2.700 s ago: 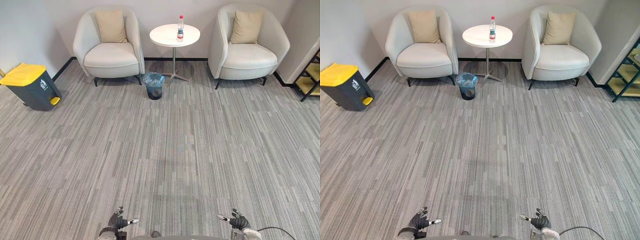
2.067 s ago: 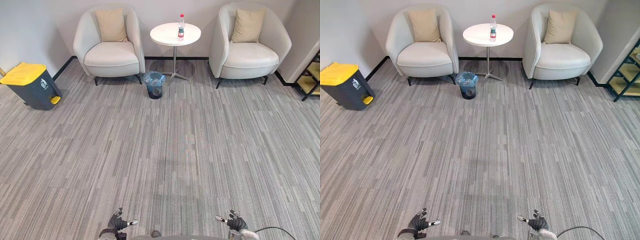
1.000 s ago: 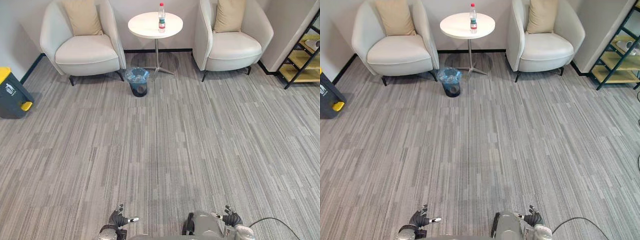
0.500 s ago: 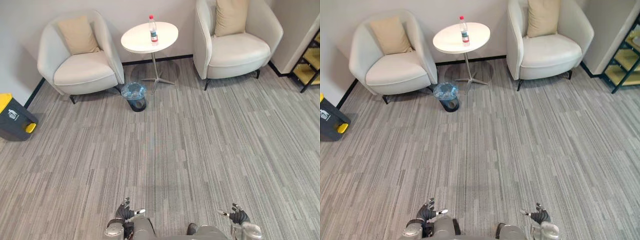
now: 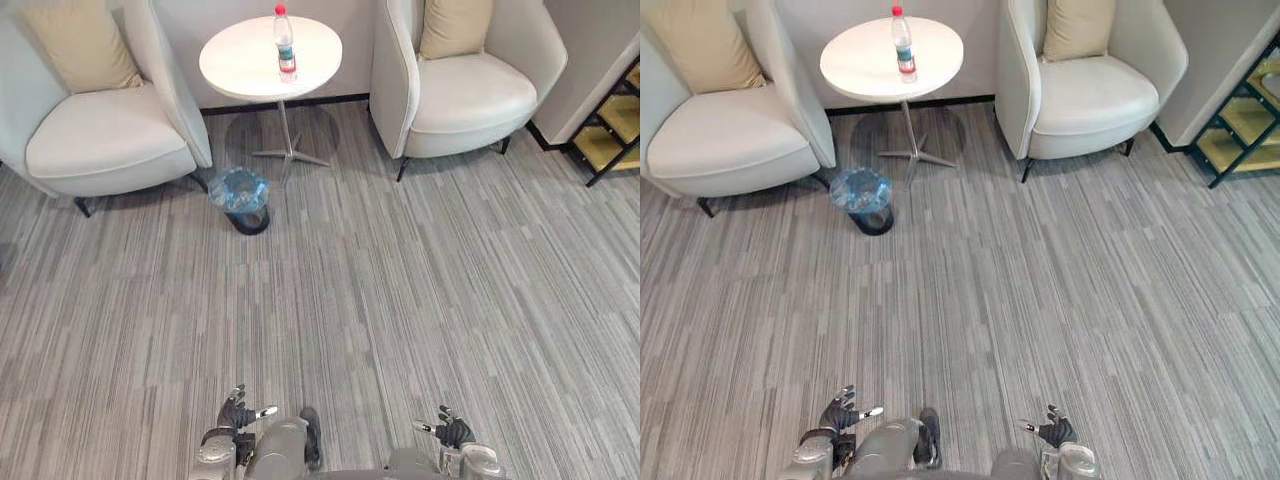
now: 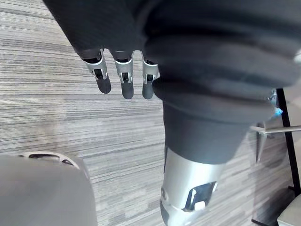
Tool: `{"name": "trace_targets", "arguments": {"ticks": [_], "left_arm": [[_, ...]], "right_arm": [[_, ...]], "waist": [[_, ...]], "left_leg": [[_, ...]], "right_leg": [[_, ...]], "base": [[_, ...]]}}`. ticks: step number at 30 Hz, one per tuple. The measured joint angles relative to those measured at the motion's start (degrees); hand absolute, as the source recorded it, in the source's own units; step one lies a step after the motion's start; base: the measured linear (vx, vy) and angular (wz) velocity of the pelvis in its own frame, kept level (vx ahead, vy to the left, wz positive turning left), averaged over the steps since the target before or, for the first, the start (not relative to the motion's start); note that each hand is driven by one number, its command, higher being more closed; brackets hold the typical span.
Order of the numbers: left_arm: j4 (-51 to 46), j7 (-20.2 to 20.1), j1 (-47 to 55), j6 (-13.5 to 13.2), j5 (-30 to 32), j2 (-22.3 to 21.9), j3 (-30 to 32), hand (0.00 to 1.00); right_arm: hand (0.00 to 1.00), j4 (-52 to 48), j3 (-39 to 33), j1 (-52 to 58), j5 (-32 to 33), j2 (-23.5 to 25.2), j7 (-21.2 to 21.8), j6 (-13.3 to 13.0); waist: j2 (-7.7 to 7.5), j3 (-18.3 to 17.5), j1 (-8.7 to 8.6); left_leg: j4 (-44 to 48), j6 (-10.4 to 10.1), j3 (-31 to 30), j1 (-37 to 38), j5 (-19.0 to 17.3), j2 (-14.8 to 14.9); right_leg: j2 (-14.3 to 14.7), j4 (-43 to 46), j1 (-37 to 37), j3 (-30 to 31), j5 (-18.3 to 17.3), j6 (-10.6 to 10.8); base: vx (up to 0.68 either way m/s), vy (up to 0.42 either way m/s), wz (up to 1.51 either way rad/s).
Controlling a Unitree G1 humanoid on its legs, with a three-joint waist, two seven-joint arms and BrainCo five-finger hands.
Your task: Gather rubbish on tea table into small bin, then transfer packed bag to large trash can.
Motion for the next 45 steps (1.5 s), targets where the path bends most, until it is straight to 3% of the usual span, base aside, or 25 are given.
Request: {"name": "trace_targets", "arguments": {"ticks": [2, 4, 6, 8, 9, 11, 13, 15, 18, 20, 22, 24, 26, 27, 28, 30, 31, 33, 35, 36, 38, 40, 41, 43, 45], "left_arm": [[0.3, 0.0, 0.1, 0.1, 0.0, 0.1, -1.0, 0.00], [0.3, 0.0, 0.0, 0.1, 0.0, -0.7, -1.0, 0.00], [0.3, 0.0, 0.0, 0.1, 0.0, -1.2, -1.0, 0.00], [0.4, -0.2, 0.5, 0.1, 0.1, -1.3, -1.0, 0.00], [0.7, -0.3, 0.7, 0.0, 0.2, -1.1, -1.1, 0.00], [2.1, -0.5, 1.0, 0.0, 0.2, -2.3, -1.0, 0.00], [2.2, -0.5, 0.3, 0.2, 0.6, -3.3, -0.8, 0.00], [1.8, -0.5, 0.1, 0.2, 0.6, -4.3, 0.5, 0.00], [-0.2, -0.5, -0.1, 0.0, 0.6, -4.7, 1.4, 0.00], [-0.7, -0.4, -0.1, -0.1, 0.6, -4.6, 1.5, 0.00], [-1.3, -0.4, -0.2, -0.4, 0.5, -4.6, 1.6, 0.00], [-1.3, -0.3, -0.2, -0.5, 0.6, -4.7, 1.1, 0.00], [-1.1, -0.3, 0.0, -0.5, 0.4, -4.5, 1.2, 0.00], [-1.2, -0.3, -0.1, -0.5, 0.4, -3.3, 1.2, 0.00], [-1.3, -0.4, -0.4, -0.7, 0.3, -2.4, 1.3, 0.00], [-1.1, -0.4, -0.9, -0.4, 0.3, -2.2, 1.2, 0.00], [-1.0, -0.4, -0.9, -0.4, 0.3, -2.2, 1.2, 0.00], [-0.9, -0.4, -0.7, -0.2, 0.0, -1.9, 1.1, 0.00], [0.3, -0.4, -0.6, 0.1, -0.4, -0.9, -0.4, 0.00], [0.6, -0.4, 0.0, 0.1, -0.6, -0.6, -1.0, 0.00], [1.1, -0.4, 0.2, 0.5, -0.6, -0.7, -0.9, 0.00], [1.1, -0.4, 0.3, 0.6, -0.6, -1.1, -0.9, 0.00], [1.1, -0.4, 0.6, 0.6, -0.6, -1.1, -0.9, 0.00], [1.2, -0.5, 0.7, 0.6, -0.6, -1.0, -0.9, 0.00], [1.5, -0.8, 0.6, 0.4, -0.6, -2.7, -0.9, 0.00]], "right_arm": [[0.00, 0.0, 0.4, -0.7, -1.0, -0.3, 0.0, 0.0], [0.00, -0.7, 0.4, -1.5, -1.5, -1.1, 0.3, -0.3], [0.00, -2.0, 0.4, -1.7, -1.5, -1.9, 0.9, -1.0], [0.00, -2.8, 0.3, -1.5, -1.6, -2.7, 0.9, -1.1], [0.00, -2.5, 0.3, -0.4, -1.6, -3.0, 0.9, -0.9], [0.00, -0.9, -0.6, 0.4, -1.5, -3.2, 0.8, -0.7], [0.00, -0.9, -0.8, 0.5, -1.5, -3.4, 0.8, -0.6], [0.00, -0.7, -0.7, 1.5, -1.4, -3.3, 0.5, 0.2], [0.00, -0.9, -0.9, 2.3, -0.3, -2.6, -0.2, 0.2], [0.00, -0.9, -1.1, 1.6, -0.3, -2.5, -0.3, 0.1], [0.00, -0.8, -2.0, 0.2, -0.3, -1.9, -0.5, 0.1], [0.00, -0.4, -2.4, 0.2, -0.3, -2.1, -0.6, 0.1], [0.00, -0.1, -1.9, 0.7, -0.3, -1.7, -0.7, 0.2], [0.00, -0.1, -1.7, 0.7, -0.3, -0.4, -0.6, 0.2], [0.00, -0.1, -1.7, 1.2, -0.3, 0.3, -0.5, 0.1], [0.00, 0.1, -1.7, 1.2, -0.4, 0.2, -0.5, 0.2], [0.00, 0.1, -1.7, 1.2, -0.7, 0.2, -0.5, 0.2], [0.00, 0.1, -1.2, 0.9, -1.5, 0.3, -0.2, 0.1], [0.00, 0.1, -0.9, 0.5, -1.6, 0.1, -0.1, 0.0], [0.00, 0.0, -0.5, 0.0, -1.7, -0.2, -0.1, 0.0], [0.00, -0.5, -0.5, -0.2, -1.9, -0.5, -0.1, -0.1], [0.00, -0.8, -0.6, -0.9, -1.9, -1.2, -0.1, -0.8], [0.00, -1.1, -0.5, -1.0, -2.1, -1.6, -0.1, -0.9], [0.00, -0.9, -0.5, 0.0, -2.1, -2.2, -0.1, -0.7], [0.00, 0.2, -1.1, 0.6, -2.2, -2.8, -0.2, -0.1]], "waist": [[0.55, 0.2, -0.04], [2.80, 0.6, -0.24], [3.46, 1.0, -1.28], [3.61, 1.0, -2.40], [2.51, 0.7, -3.11], [4.37, -0.3, -2.54], [5.59, 0.1, -3.45], [5.89, 0.7, -2.96], [4.49, 1.2, -1.43], [4.72, 1.1, -1.28], [4.23, 1.4, -0.93], [4.38, 1.3, -0.64], [4.98, 0.9, 0.60], [3.09, 0.1, 0.85], [0.79, -0.4, 0.83], [0.10, -0.6, 1.13], [-0.06, -0.7, 1.60], [-0.12, -0.7, 1.52], [-0.09, -0.7, 0.92], [0.34, -0.6, -0.15], [1.26, -0.2, -0.40], [2.09, 0.0, -1.16], [2.43, 0.2, -1.84], [1.60, -0.1, -2.02], [3.63, -0.3, -1.33]], "left_leg": [[-3.7, 0.0, -0.5, 6.0, -0.2, -0.1], [-7.0, 0.0, -0.9, 11.4, -0.2, 1.7], [-7.6, 0.0, -2.0, 13.8, -0.2, 2.7], [-8.7, -1.0, -3.0, 16.5, -0.6, 3.7], [-8.3, -4.4, -4.7, 18.1, -2.0, 3.3], [-5.3, -7.3, -6.5, 18.8, -2.8, 6.5], [13.9, -12.3, -8.5, 9.7, 1.9, 9.8], [29.4, -12.2, -6.4, 3.9, 1.5, 13.9], [33.2, -9.2, -1.0, -2.7, -0.4, 15.5], [27.1, -8.4, 0.4, -6.5, -0.9, 14.5], [10.1, -8.7, 0.6, -8.8, 0.0, 9.5], [-5.3, -8.9, 0.3, -7.8, 6.2, 5.8], [-9.5, -5.9, -0.7, -7.3, 14.5, 5.5], [-7.1, -3.2, -0.7, -7.8, 14.0, 3.7], [-3.4, -2.6, -0.5, -9.3, 10.4, 2.3], [-0.1, -1.7, 0.0, -9.3, 6.3, 1.6], [0.2, -1.2, 0.9, -7.7, 4.7, 1.3], [0.3, -0.7, 0.8, -4.7, 2.1, 0.4], [-0.7, 0.3, 0.2, 1.0, -0.3, -0.7], [-2.3, 0.4, -0.5, 4.6, -0.9, -0.8], [-5.3, 0.4, -1.8, 9.4, -0.9, 0.0], [-6.2, 0.4, -2.9, 11.6, -0.9, 1.7], [-6.5, -0.1, -4.2, 12.7, -1.2, 2.4], [-6.6, -4.2, -5.6, 14.9, -3.1, 3.0], [-6.4, -7.0, -7.6, 15.6, -3.1, 5.3]], "right_leg": [[0.4, 1.7, -3.2, -4.8, -2.7, -5.9], [2.4, -5.8, -8.4, -11.1, -5.4, -10.9], [3.4, -13.2, -12.9, -11.8, -4.5, -11.5], [3.7, -24.2, -15.3, -10.4, 1.8, -10.8], [3.4, -29.3, -14.5, -8.9, 13.0, -11.0], [4.9, -24.7, -14.3, -10.2, 11.2, -14.8], [6.0, -27.4, -10.0, -13.0, 8.7, -16.2], [7.7, -32.9, -2.2, -14.3, 8.2, -16.8], [8.1, -40.6, 7.7, -15.0, 8.1, -17.0], [8.1, -43.1, 9.9, -14.8, 8.1, -16.6], [6.2, -44.8, 12.5, -13.9, 7.4, -15.0], [5.3, -46.0, 14.4, -13.0, 6.2, -13.0], [6.2, -46.3, 15.9, -11.1, 3.9, -11.0], [4.5, -46.0, 16.6, -10.5, 2.1, -10.4], [2.6, -43.8, 16.0, -10.1, 0.5, -10.2], [0.9, -35.1, 13.0, -7.0, -0.1, -9.8], [0.0, -25.2, 9.0, -3.7, 0.5, -7.7], [-1.2, -11.6, 4.1, -0.6, 3.6, 1.8], [-1.7, 1.4, -0.6, -1.5, 0.7, -1.4], [-1.5, 2.5, -2.4, -4.2, -1.3, -5.4], [0.2, -1.1, -6.1, -8.0, -3.6, -9.7], [2.5, -8.4, -10.4, -9.4, -3.9, -10.7], [3.3, -15.3, -12.6, -8.8, -2.4, -10.7], [3.5, -25.6, -13.0, -7.8, 9.7, -11.1], [5.2, -24.3, -11.4, -8.9, 10.2, -14.0]], "base": [[0.45, 0.011, 0.06], [0.48, -0.033, 0.08], [0.56, -0.126, 0.29], [0.56, -0.196, 0.63], [0.57, -0.238, 0.62], [0.54, -0.243, 0.34], [0.48, -0.271, 0.41], [0.41, -0.193, 0.33], [0.40, -0.138, 0.13], [0.27, -0.016, -0.09], [0.39, 0.101, -0.14], [0.45, 0.209, -0.26], [0.37, 0.189, -0.36], [0.48, 0.148, -0.15], [0.58, 0.179, -0.02], [0.46, 0.180, -0.03], [0.45, 0.199, -0.12], [0.47, 0.142, -0.05], [0.47, 0.067, 0.21], [0.36, 0.007, 0.24], [0.48, -0.053, 0.31], [0.49, -0.131, 0.48], [0.42, -0.177, 0.70], [0.40, -0.181, 0.67], [0.37, -0.181, 0.37]]}}
